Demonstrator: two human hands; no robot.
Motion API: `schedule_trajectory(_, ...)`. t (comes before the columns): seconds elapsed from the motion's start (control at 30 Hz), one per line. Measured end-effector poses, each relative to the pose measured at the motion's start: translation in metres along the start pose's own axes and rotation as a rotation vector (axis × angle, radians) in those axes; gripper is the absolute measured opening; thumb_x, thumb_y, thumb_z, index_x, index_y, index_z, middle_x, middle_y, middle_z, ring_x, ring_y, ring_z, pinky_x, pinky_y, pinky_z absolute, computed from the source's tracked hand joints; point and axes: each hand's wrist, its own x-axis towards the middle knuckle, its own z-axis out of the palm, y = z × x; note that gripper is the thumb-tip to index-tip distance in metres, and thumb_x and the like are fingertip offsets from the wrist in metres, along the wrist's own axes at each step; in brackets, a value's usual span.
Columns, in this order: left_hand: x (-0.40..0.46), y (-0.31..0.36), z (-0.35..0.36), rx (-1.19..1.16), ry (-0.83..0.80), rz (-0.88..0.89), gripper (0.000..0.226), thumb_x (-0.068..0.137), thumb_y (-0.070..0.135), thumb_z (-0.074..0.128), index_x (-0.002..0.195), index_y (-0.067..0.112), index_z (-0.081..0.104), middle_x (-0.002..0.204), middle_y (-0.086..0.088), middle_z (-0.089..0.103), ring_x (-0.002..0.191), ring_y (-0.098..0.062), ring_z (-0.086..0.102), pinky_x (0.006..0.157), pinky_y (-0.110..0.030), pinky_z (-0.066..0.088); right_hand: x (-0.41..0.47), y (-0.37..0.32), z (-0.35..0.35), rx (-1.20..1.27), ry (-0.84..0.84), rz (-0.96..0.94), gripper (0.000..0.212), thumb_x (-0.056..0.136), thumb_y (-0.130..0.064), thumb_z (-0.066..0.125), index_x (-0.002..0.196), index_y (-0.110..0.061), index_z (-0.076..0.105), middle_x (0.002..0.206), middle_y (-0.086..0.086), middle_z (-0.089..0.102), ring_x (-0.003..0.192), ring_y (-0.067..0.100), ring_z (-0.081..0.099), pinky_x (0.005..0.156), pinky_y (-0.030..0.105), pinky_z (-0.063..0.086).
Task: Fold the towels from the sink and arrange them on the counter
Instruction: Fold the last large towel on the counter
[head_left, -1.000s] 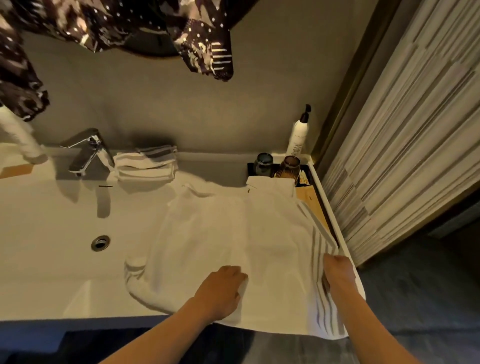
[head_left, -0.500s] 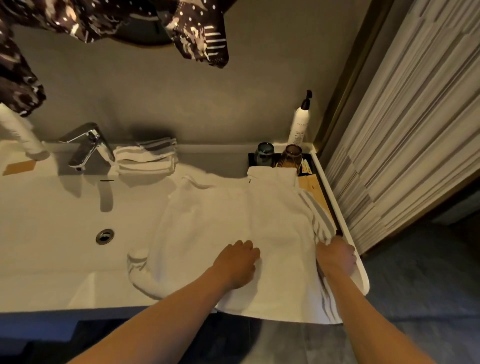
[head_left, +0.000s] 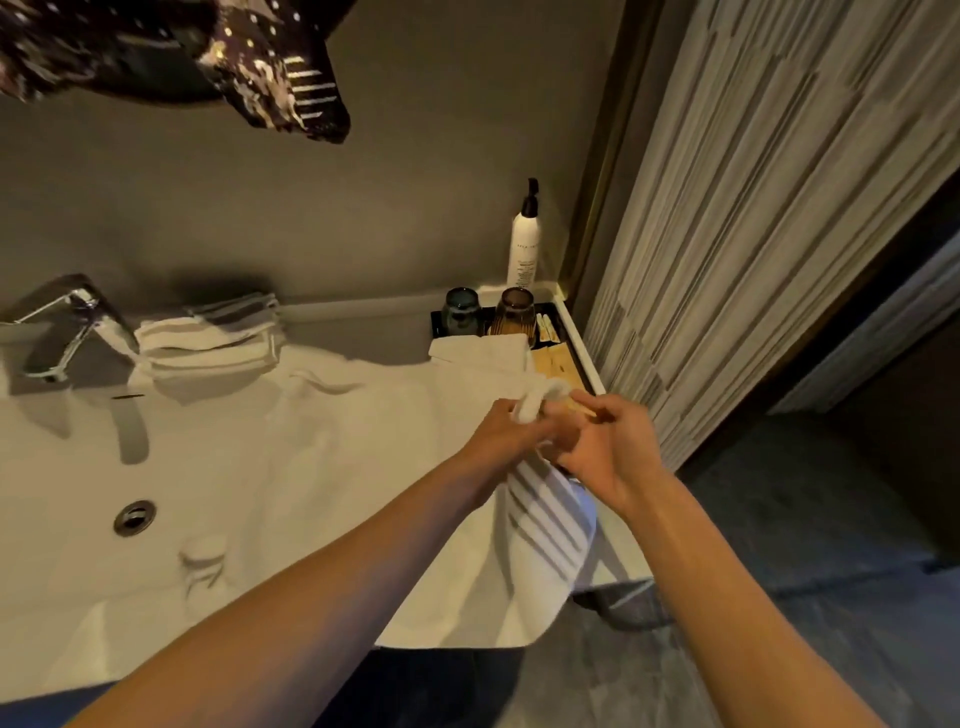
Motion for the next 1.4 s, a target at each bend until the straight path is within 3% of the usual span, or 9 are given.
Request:
schedule_trajectory(0.1, 0.001, -0.019, 0.003, 0.135, 0.196, 0.009, 0.034, 0.079, 0.014, 0.069, 0.111, 0.017, 0.061, 0.107, -0.006, 0.069, 0.099, -0.023, 0.065, 0.089, -0.039, 0.055, 0.018, -0.005, -0.002, -0.253, 0.167, 0.16, 0.033, 0.099, -0.032, 0.042, 0.085, -0.004, 0.055, 0.072, 0.017, 0.07, 0.05, 0.028, 0.067, 0.045, 0.031, 0.054)
schedule_trajectory(0.23, -0.016, -0.022, 0.004, 0.329, 0.161, 0.232, 0.028, 0.082, 0.022, 0.057, 0.11, 0.018, 0.062, 0.1, 0.003, 0.068, 0.089, -0.015, 0.063, 0.071, -0.025, 0.047, 0.043, -0.01, 0.004, -0.548, 0.356, 0.225, 0.051, 0.08, -0.063, 0.065, 0.087, -0.012, 0.063, 0.061, 0.009, 0.058, 0.039, 0.018, 0.054, 0.04, 0.022, 0.045)
schedule_trajectory(0.4, -0.032, -0.018, -0.021, 0.307, 0.167, 0.271, 0.035, 0.087, 0.013, 0.062, 0.121, 0.015, 0.055, 0.098, 0.0, 0.063, 0.085, -0.018, 0.058, 0.06, -0.016, 0.04, 0.073, -0.018, 0.035, -0.573, 0.442, 0.161, 0.039, 0.084, -0.023, 0.066, 0.119, -0.008, 0.056, 0.09, 0.013, 0.06, 0.081, 0.028, 0.059, 0.049, 0.031, 0.046)
schedule_trajectory(0.53, -0.044, -0.031, -0.055, 0.31, 0.21, 0.065, 0.045, 0.084, 0.0, 0.055, 0.126, 0.016, 0.048, 0.113, -0.007, 0.058, 0.09, -0.022, 0.054, 0.058, -0.024, 0.037, 0.074, -0.042, 0.094, -0.772, 0.454, -0.12, 0.029, 0.089, -0.021, 0.063, 0.115, -0.01, 0.055, 0.09, 0.009, 0.064, 0.074, 0.022, 0.064, 0.047, 0.027, 0.05)
schedule_trajectory(0.73, -0.078, -0.041, -0.102, 0.292, 0.491, 0.046, 0.026, 0.091, 0.017, 0.045, 0.114, 0.024, 0.037, 0.091, -0.005, 0.062, 0.071, -0.023, 0.059, 0.05, -0.03, 0.037, 0.08, -0.032, 0.183, -0.526, 0.244, -0.093, 0.011, 0.094, -0.016, 0.055, 0.099, -0.01, 0.048, 0.059, 0.003, 0.043, 0.033, 0.008, 0.04, 0.035, 0.017, 0.038)
schedule_trajectory(0.83, -0.089, -0.041, -0.116, 0.4, 0.532, 0.147, 0.02, 0.096, 0.03, 0.046, 0.11, 0.025, 0.032, 0.079, -0.001, 0.059, 0.061, -0.018, 0.055, 0.047, -0.028, 0.033, 0.081, -0.018, 0.212, -0.595, 0.269, -0.151, 0.015, 0.096, -0.017, 0.054, 0.084, -0.012, 0.046, 0.058, 0.005, 0.043, 0.039, 0.011, 0.041, 0.037, 0.02, 0.041)
schedule_trajectory(1.07, -0.141, -0.08, -0.175, 0.519, 0.487, 0.141, 0.041, 0.088, 0.003, 0.052, 0.116, 0.029, 0.038, 0.078, 0.006, 0.051, 0.063, -0.009, 0.052, 0.053, -0.024, 0.041, 0.097, 0.003, 0.234, -0.772, 0.283, -0.127, 0.016, 0.093, -0.016, 0.059, 0.084, -0.009, 0.047, 0.056, 0.007, 0.044, 0.036, 0.013, 0.043, 0.043, 0.027, 0.043)
schedule_trajectory(1.2, -0.168, -0.106, -0.208, 0.374, 0.528, 0.008, 0.014, 0.092, 0.008, 0.049, 0.086, 0.021, 0.048, 0.065, 0.003, 0.051, 0.057, -0.009, 0.046, 0.056, -0.026, 0.036, 0.107, 0.019, 0.249, -0.835, 0.221, -0.093, 0.016, 0.088, -0.009, 0.065, 0.087, -0.005, 0.05, 0.055, 0.008, 0.043, 0.035, 0.016, 0.043, 0.046, 0.029, 0.044)
schedule_trajectory(1.4, -0.188, -0.117, -0.245, -0.165, 0.519, -0.18, 0.017, 0.09, 0.002, 0.049, 0.094, 0.01, 0.063, 0.071, 0.001, 0.056, 0.063, -0.014, 0.059, 0.056, -0.034, 0.06, 0.123, 0.06, 0.29, -0.823, 0.131, -0.015, 0.016, 0.089, 0.001, 0.06, 0.083, -0.003, 0.046, 0.06, 0.01, 0.043, 0.043, 0.019, 0.043, 0.039, 0.028, 0.051)
